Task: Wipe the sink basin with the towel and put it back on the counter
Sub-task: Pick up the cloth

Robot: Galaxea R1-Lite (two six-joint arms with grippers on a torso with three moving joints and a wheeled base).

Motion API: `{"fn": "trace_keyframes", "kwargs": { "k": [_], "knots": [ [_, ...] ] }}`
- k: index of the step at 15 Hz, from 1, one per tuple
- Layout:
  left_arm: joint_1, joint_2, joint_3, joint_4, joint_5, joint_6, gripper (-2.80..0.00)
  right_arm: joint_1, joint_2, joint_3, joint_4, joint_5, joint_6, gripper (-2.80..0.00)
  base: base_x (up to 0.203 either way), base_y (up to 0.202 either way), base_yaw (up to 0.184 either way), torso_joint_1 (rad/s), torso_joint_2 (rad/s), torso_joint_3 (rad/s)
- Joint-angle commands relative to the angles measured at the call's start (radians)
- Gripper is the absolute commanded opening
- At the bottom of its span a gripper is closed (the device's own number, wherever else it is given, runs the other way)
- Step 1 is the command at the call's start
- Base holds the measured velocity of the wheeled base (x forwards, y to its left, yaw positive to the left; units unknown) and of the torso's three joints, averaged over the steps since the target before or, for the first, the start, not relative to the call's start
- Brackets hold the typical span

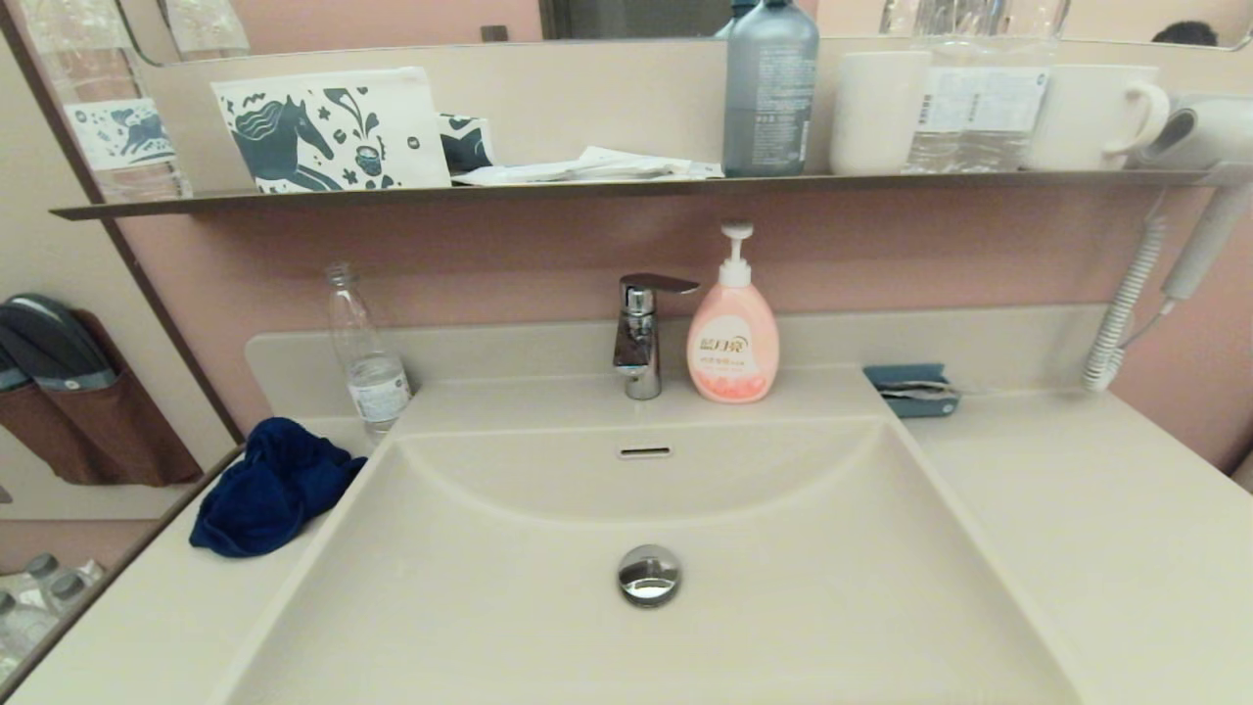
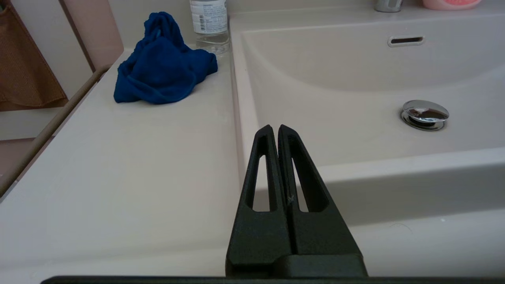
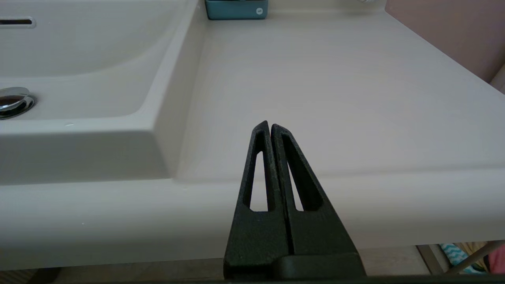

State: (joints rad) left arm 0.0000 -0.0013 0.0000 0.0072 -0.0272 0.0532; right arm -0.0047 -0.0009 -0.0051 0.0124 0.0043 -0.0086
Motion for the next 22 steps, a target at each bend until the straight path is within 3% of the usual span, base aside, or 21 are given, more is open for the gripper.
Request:
{"fn": "trace_keyframes", "kwargs": {
  "k": [1,10,13,18,22],
  "knots": [
    [0.0,0.001,0.0,0.0,-0.002,0.002,-2.8,0.0,0.001,0.001,0.0,0.0,-0.001,-2.8,0.0,0.0,0.0,0.0,0.0,0.0],
    [0.0,0.001,-0.004,-0.007,0.0,0.028,-2.8,0.0,0.001,0.0,0.001,0.0,-0.001,-2.8,0.0,0.0,0.0,0.0,0.0,0.0],
    [0.0,0.037,-0.077,0.013,-0.017,0.029,-2.8,0.0,0.001,0.0,0.0,0.0,-0.001,-2.8,0.0,0.0,0.0,0.0,0.0,0.0],
    [-0.002,0.348,-0.203,-0.042,-0.076,0.026,-2.8,0.0,0.001,-0.001,0.0,0.0,-0.001,-2.8,0.0,0.0,0.0,0.0,0.0,0.0],
    [0.024,0.718,-0.352,-0.144,-0.044,0.018,-2.8,0.0,0.001,0.001,0.0,0.0,-0.001,-2.8,0.0,0.0,0.0,0.0,0.0,0.0]
  ]
}}
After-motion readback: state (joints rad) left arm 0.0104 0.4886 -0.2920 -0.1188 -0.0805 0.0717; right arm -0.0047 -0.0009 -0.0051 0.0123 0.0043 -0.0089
